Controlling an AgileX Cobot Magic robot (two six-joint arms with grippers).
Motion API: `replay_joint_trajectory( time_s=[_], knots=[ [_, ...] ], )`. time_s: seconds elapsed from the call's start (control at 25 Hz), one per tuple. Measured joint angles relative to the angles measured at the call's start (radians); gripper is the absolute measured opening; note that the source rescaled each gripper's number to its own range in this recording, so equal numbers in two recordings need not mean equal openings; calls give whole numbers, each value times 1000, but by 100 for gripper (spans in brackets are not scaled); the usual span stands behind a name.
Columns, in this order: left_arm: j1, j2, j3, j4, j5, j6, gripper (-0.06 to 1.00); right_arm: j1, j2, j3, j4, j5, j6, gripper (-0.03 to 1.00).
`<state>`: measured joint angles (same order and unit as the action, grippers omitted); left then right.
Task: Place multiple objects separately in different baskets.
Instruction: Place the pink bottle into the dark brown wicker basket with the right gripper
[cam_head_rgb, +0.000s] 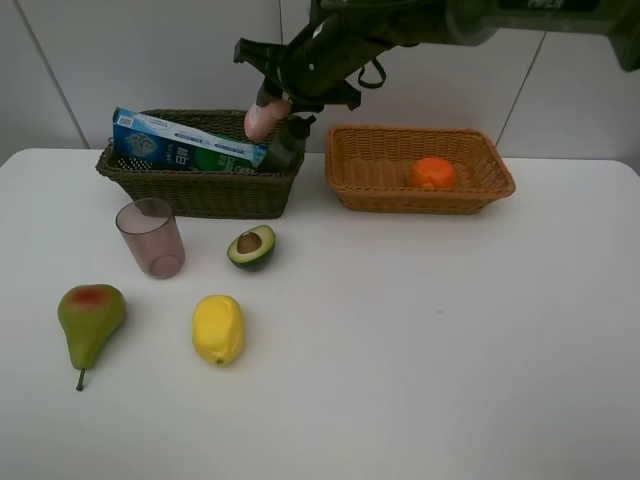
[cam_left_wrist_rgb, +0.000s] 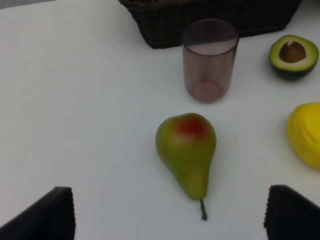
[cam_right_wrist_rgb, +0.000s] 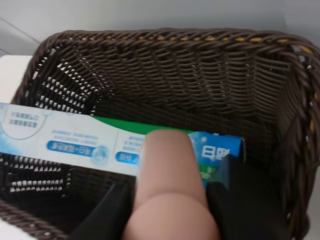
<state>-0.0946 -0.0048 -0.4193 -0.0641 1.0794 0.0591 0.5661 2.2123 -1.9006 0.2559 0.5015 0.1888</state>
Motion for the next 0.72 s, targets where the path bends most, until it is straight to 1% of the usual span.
replay_joint_trajectory(
  time_s=[0.32, 0.56, 0.72],
  knots=[
    [0, 0, 0, 0, 0, 0, 100, 1, 15, 0, -89, -25, -16, 0],
    [0, 0, 0, 0, 0, 0, 100, 1, 15, -3, -128, -30, -18, 0],
    [0, 0, 0, 0, 0, 0, 100, 1, 15, -3, -136, -36, -18, 0]
  ],
)
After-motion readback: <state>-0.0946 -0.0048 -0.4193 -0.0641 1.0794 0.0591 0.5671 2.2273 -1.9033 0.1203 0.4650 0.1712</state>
